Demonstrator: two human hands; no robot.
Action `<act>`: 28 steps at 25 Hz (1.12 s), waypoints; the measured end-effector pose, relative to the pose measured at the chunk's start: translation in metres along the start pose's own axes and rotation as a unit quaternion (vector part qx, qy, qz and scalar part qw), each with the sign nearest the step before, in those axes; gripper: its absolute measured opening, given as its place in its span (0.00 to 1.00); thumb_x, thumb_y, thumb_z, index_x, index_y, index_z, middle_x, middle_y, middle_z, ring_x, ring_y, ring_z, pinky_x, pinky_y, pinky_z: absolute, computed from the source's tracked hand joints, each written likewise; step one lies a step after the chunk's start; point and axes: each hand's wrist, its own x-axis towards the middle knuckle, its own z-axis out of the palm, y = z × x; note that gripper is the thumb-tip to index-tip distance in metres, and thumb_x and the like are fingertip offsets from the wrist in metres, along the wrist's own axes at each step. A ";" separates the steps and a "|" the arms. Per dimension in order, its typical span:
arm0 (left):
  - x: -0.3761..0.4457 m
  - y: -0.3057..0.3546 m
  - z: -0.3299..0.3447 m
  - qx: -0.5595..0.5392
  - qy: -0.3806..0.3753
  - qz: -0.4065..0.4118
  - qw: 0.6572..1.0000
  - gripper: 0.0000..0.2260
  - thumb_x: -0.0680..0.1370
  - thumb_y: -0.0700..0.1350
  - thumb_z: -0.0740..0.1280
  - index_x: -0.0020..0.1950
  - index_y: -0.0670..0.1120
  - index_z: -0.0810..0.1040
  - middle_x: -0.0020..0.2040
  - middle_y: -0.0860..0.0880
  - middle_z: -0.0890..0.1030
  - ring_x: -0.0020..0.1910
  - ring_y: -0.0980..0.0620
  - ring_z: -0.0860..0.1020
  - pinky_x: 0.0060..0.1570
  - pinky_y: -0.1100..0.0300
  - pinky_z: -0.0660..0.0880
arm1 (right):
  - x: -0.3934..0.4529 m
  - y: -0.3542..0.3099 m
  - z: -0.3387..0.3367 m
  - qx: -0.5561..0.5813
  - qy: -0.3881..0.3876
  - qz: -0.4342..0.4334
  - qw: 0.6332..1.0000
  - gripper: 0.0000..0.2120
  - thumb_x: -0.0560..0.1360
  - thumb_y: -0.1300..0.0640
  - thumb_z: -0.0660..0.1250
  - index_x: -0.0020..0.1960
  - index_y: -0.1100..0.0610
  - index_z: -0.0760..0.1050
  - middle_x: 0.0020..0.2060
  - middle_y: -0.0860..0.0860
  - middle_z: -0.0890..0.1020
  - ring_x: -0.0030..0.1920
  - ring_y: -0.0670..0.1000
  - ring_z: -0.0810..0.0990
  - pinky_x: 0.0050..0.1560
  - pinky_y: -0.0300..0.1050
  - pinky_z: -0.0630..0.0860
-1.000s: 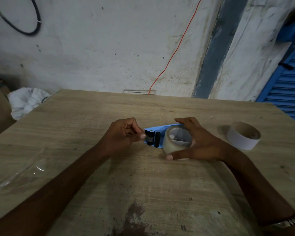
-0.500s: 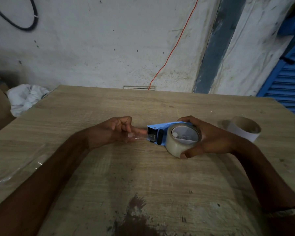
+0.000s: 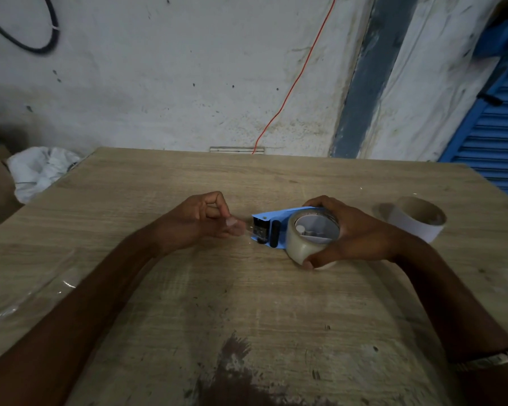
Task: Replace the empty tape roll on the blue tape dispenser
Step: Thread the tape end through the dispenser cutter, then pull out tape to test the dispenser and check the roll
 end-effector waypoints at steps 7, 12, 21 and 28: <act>-0.012 0.025 -0.032 0.054 0.132 -0.058 0.988 0.22 0.69 0.62 0.75 0.46 0.43 0.84 0.42 0.41 0.87 0.39 0.43 0.82 0.38 0.57 0.79 | 0.001 0.003 -0.006 -0.014 0.147 0.013 0.989 0.50 0.52 0.40 0.87 0.69 0.42 0.68 0.65 0.41 0.76 0.64 0.46 0.79 0.65 0.50 0.80; -0.005 0.028 0.040 -0.044 -0.080 -0.242 0.966 0.42 0.76 0.73 0.50 0.58 0.39 0.85 0.49 0.37 0.88 0.41 0.43 0.87 0.39 0.57 0.80 | 0.000 -0.020 0.009 -0.061 0.285 -0.069 0.954 0.50 0.55 0.40 0.86 0.72 0.46 0.69 0.62 0.41 0.73 0.60 0.43 0.79 0.58 0.34 0.76; -0.005 0.034 0.032 -0.344 0.112 -0.203 0.910 0.24 0.82 0.53 0.66 0.67 0.33 0.78 0.59 0.34 0.85 0.58 0.39 0.85 0.57 0.52 0.82 | 0.002 -0.039 0.048 -0.263 0.259 -0.189 0.910 0.52 0.59 0.40 0.83 0.78 0.50 0.66 0.72 0.49 0.64 0.68 0.53 0.77 0.45 0.35 0.74; -0.004 0.036 0.025 -0.288 0.168 -0.092 0.938 0.16 0.80 0.38 0.68 0.67 0.41 0.80 0.62 0.38 0.85 0.50 0.45 0.86 0.52 0.55 0.84 | -0.003 -0.049 0.048 -0.068 0.215 -0.187 0.956 0.54 0.60 0.28 0.79 0.79 0.42 0.61 0.77 0.40 0.62 0.76 0.36 0.64 0.69 0.27 0.68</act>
